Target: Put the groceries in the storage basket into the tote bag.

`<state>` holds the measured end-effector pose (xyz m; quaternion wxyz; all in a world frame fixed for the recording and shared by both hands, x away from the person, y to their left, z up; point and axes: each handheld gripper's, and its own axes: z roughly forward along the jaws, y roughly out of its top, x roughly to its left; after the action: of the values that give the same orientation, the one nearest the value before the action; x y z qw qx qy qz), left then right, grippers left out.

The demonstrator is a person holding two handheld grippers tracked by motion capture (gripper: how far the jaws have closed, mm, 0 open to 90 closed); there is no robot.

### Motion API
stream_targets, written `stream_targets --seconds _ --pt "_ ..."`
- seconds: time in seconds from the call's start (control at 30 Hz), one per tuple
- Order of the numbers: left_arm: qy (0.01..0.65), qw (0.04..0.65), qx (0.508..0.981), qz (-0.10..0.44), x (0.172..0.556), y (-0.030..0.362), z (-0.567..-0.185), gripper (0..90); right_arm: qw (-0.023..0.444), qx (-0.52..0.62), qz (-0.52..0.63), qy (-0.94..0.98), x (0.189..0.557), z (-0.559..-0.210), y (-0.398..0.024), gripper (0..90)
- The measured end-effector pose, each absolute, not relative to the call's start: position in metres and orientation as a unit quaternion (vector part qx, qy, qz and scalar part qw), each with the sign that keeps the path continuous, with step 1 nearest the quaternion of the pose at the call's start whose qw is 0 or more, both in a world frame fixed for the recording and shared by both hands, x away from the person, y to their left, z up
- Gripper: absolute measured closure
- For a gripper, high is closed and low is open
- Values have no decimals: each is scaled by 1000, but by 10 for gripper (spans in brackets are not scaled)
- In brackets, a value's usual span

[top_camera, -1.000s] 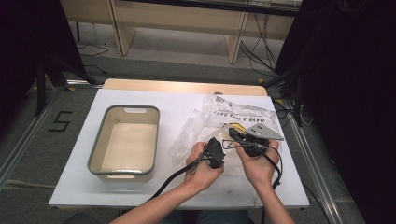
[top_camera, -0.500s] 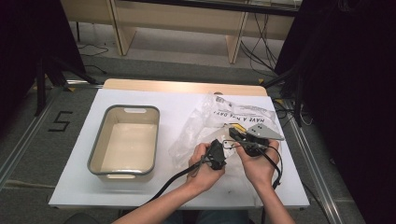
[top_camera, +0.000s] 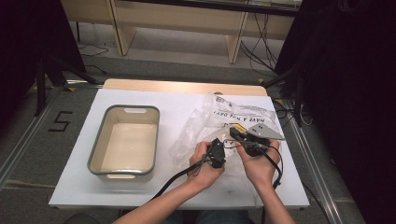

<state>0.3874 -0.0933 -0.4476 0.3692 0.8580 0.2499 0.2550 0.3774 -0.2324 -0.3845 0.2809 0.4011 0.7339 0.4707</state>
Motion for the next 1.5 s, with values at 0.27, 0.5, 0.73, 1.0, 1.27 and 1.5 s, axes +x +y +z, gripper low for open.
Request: stream_targets --seconds 0.27,0.5,0.73,1.0,1.27,1.5 --pt "249 361 860 261 391 -95 -451 811 280 403 470 734 378 -385 -233 900" --pt "244 357 859 272 395 -96 -454 770 280 403 471 733 378 -386 -233 900" --pt "227 359 869 256 383 -90 -452 513 280 405 468 733 378 -387 -235 900" --pt "217 377 876 207 347 -59 -440 440 274 412 461 737 376 -390 -239 900" --pt "232 402 866 185 337 -28 -424 417 256 411 445 753 372 -397 -241 900" --pt "245 428 849 188 328 -9 -405 436 228 414 421 774 368 -409 -245 900"
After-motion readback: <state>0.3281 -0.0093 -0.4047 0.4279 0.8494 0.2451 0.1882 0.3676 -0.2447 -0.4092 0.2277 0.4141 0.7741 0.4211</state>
